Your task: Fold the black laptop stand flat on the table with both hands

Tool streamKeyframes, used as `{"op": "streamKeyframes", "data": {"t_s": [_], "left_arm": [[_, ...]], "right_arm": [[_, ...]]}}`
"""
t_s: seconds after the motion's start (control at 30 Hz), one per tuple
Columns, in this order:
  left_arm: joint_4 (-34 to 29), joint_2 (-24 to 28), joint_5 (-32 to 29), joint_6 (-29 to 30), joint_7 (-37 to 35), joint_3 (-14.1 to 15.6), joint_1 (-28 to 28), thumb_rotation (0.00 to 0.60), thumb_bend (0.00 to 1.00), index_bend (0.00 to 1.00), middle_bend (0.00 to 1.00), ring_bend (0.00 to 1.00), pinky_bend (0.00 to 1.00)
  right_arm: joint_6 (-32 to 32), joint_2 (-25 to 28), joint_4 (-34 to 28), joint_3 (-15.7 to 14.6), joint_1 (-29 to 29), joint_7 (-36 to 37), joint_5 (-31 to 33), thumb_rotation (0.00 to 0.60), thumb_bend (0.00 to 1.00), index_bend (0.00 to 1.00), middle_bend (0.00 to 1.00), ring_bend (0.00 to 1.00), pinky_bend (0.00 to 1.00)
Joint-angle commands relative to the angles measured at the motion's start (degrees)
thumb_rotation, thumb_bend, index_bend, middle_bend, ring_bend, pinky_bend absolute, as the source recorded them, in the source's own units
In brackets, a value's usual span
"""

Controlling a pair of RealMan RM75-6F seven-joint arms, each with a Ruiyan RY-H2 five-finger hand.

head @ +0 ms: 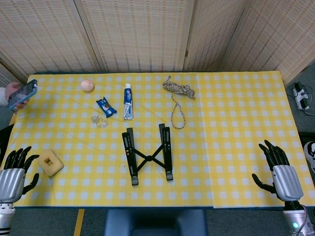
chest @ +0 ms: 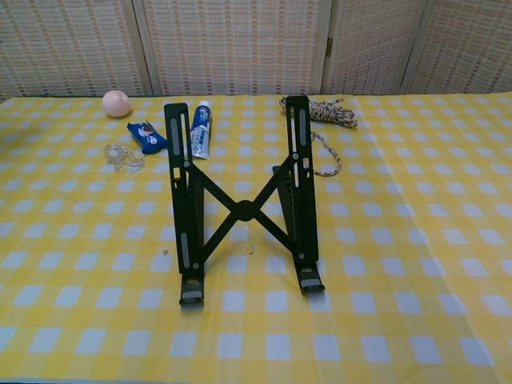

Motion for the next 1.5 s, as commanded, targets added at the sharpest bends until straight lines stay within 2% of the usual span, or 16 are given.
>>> {"op": "streamKeyframes", "data": {"t_s": [0.03,0.43,0.63,0.83,1.03,1.2,1.5], "left_arm": [[-0.08,-0.09,-0.22,-0.31,0.37,-0.09,-0.2,0.6,0.46,0.27,0.1,0.06,0.04],[0.08,-0.32,1.2,0.63,-0.59,-0.21,-0.64,0.6,0.46,0.28,0.12,0.08,0.05],[-0.25,-0.06,1.5,-0.67,-1.41,-0.32,-1.72,0.6,0.46,0.28,0.12,0.08,0.05],[-0.69,0.19,1.88,-1.63,-2.6,-0.1,-2.44,0.6,0.46,0.28,0.12,0.08,0.05],[-0.91,0.33,2.08,-2.99,-4.65,0.17,-3.27,0.6,0.46,0.28,0.13,0.09,0.05],[-0.53,0.12,2.32,-3.85,-6.53,0.36,-3.91,0.6,0.46,0.28,0.13,0.09,0.05],[-0.42,0.25,2.13,-5.52,-7.94,0.28,-5.22,0.6,0.46,0.28,0.13,0.09,0.05]], "right_arm": [[-0.51,-0.12,0.1,0.04,0.35,0.09,0.11,0.6,0.34,0.0,0.0,0.0,0.0],[-3.55,0.75,-0.8,-0.12,3.0,2.59,-1.69,0.6,0.34,0.0,0.0,0.0,0.0],[-10.86,0.27,-1.39,0.52,7.92,3.41,-1.27,0.6,0.34,0.0,0.0,0.01,0.0],[-19.87,-2.62,-0.72,1.65,14.57,9.15,-0.62,0.6,0.34,0.0,0.0,0.02,0.0],[-29.05,-6.15,1.05,4.34,21.89,25.95,1.84,0.6,0.34,0.0,0.0,0.02,0.0],[-34.19,-9.45,4.37,6.53,27.31,40.47,2.4,0.6,0.34,0.0,0.0,0.02,0.0],[-40.47,-14.85,10.07,9.11,34.43,54.7,4.07,0.6,0.34,0.0,0.0,0.02,0.0]]}}
